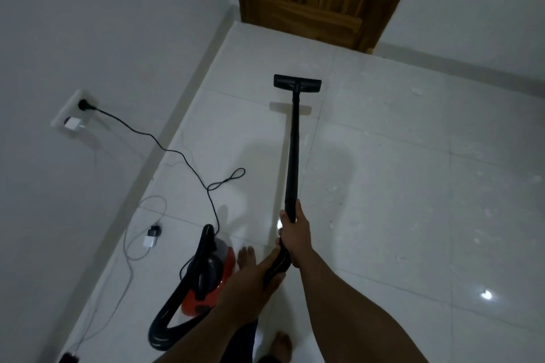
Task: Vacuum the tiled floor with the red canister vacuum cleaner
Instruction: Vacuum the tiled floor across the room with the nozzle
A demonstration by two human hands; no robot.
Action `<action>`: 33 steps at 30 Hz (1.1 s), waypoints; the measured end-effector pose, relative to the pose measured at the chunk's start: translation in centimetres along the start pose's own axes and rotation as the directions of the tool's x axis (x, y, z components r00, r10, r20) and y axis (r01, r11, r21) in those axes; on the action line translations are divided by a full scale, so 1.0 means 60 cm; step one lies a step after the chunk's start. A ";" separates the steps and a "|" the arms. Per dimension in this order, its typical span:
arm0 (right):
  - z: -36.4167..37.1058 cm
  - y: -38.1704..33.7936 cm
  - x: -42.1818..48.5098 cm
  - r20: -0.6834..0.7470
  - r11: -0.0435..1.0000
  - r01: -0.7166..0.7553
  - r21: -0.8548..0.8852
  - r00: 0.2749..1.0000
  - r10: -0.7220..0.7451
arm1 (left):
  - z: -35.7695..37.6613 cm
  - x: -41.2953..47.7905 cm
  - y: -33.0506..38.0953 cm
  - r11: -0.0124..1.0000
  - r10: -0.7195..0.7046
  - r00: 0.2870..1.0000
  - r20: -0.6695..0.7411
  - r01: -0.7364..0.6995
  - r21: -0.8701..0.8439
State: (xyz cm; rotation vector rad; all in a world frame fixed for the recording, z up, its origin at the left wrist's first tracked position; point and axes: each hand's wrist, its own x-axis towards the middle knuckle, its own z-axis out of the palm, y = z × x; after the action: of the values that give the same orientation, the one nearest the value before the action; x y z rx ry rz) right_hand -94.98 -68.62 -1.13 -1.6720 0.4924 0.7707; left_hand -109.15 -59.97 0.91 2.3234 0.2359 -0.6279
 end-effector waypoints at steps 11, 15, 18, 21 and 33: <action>-0.037 0.243 -0.195 -0.018 0.999 -0.051 0.018 0.998 0.052 | 0.168 -0.241 -0.019 0.979 0.025 0.998 0.061 -0.012 -0.206; -0.016 0.325 -0.275 -0.030 0.996 -0.075 0.053 0.997 0.077 | 0.206 -0.336 -0.056 0.970 0.030 0.995 0.097 -0.006 -0.242; 0.007 0.382 -0.333 -0.039 0.994 -0.081 0.074 0.996 0.084 | 0.225 -0.406 -0.094 0.980 0.042 0.993 0.114 -0.018 -0.198; 0.044 0.443 -0.390 -0.075 0.991 -0.112 0.078 0.990 0.118 | 0.232 -0.485 -0.133 0.985 0.062 0.990 0.126 -0.040 -0.169; 0.090 0.597 -0.561 -0.110 0.981 -0.176 0.083 0.977 0.185 | 0.291 -0.679 -0.209 0.982 0.107 0.976 0.190 -0.075 -0.172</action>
State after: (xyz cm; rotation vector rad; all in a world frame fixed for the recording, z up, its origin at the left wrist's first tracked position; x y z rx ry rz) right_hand -144.03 -74.74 -2.37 -1.6261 0.7553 0.7787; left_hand -155.10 -62.34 2.88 2.0848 0.0838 -0.7591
